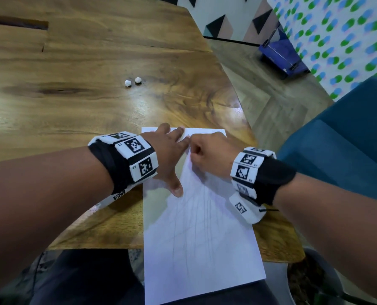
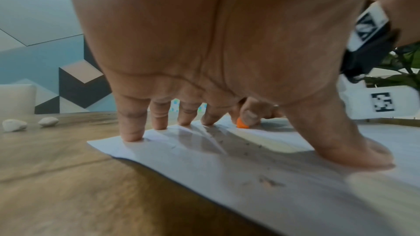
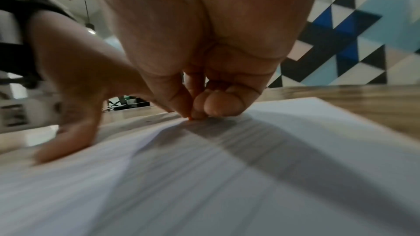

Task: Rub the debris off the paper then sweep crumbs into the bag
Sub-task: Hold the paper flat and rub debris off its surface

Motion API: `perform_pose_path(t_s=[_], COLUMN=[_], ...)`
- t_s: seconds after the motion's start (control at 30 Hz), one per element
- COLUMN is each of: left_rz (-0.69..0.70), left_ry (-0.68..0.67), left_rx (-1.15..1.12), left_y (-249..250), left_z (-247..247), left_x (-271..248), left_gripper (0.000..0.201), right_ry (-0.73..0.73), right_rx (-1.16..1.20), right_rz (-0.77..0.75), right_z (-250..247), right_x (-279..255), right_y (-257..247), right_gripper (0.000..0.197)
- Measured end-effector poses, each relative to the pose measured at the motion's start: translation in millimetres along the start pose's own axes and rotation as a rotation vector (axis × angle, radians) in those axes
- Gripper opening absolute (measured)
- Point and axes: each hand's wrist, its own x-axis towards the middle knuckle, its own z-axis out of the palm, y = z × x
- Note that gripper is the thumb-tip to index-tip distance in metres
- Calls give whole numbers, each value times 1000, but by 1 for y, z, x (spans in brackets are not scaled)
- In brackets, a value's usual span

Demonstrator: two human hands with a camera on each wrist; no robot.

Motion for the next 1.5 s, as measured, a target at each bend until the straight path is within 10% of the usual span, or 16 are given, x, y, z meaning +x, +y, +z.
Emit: perform_pose_path(t_s=[0.3,0.57,0.83,1.1,1.37,1.5], left_rz=[-13,6,-8,19,-5,3], left_ry=[-37,-13,-16,-16,-26,-21], left_rx=[5,13,19,19,40,48], left_y=[-1,0,0,0,1,4], left_z=[1,0,0,-1,-1,-3], left_x=[1,2,1,2,3,5], left_gripper=[142,136,141,129,141,138], right_ry=[85,28,76,-50,93,88], right_rx=[-47,-44,-65,13,-75,-75], right_rz=[252,40,241,-67,232,137], right_z=[-26,-2,-23,7,-15,-9], right_x=[29,6,21,-18,15,7], right_y=[47,8,41,-17,34,23], right_gripper=[5,6,13,14,9,8])
